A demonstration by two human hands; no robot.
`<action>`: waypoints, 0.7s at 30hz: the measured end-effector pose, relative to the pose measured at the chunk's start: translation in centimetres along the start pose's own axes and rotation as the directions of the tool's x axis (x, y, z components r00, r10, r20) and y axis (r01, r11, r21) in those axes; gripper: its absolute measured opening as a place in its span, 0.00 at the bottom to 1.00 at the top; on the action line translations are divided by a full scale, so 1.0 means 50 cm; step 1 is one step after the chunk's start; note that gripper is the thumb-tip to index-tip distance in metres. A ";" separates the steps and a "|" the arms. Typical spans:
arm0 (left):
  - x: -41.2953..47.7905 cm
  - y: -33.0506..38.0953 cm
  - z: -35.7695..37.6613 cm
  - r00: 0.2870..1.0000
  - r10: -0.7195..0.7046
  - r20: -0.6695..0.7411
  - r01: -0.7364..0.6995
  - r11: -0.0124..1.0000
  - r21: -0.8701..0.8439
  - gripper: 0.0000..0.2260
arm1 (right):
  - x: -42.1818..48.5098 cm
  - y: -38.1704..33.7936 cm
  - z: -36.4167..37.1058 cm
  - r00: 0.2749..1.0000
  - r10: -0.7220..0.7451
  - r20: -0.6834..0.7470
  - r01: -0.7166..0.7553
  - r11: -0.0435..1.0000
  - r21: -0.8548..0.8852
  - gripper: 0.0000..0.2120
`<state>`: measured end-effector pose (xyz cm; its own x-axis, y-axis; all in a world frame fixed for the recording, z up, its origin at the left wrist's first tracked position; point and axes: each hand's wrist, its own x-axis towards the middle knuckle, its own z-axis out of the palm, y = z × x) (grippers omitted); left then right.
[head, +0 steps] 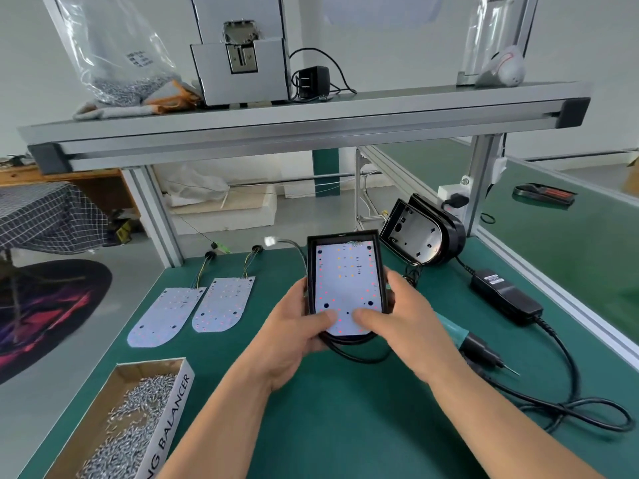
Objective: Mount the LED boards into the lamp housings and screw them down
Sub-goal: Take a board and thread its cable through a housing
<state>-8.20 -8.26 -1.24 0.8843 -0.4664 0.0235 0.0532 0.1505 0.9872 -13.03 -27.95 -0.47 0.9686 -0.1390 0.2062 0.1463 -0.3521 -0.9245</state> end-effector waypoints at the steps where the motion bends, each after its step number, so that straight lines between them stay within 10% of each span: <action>1: 0.001 -0.002 0.000 1.000 0.006 -0.005 -0.006 1.000 0.027 0.25 | 0.002 0.004 -0.003 1.000 0.020 0.000 -0.020 0.999 0.025 0.28; 21: -0.001 -0.001 0.016 0.999 -0.018 0.048 0.014 0.996 0.083 0.31 | 0.015 0.019 -0.019 0.994 0.076 0.073 -0.067 0.990 -0.121 0.27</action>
<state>-8.61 -8.94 -1.17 0.8600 -0.5101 0.0134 0.0265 0.0709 0.9971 -12.36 -29.25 -0.87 0.9890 -0.0974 0.1110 0.0555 -0.4514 -0.8906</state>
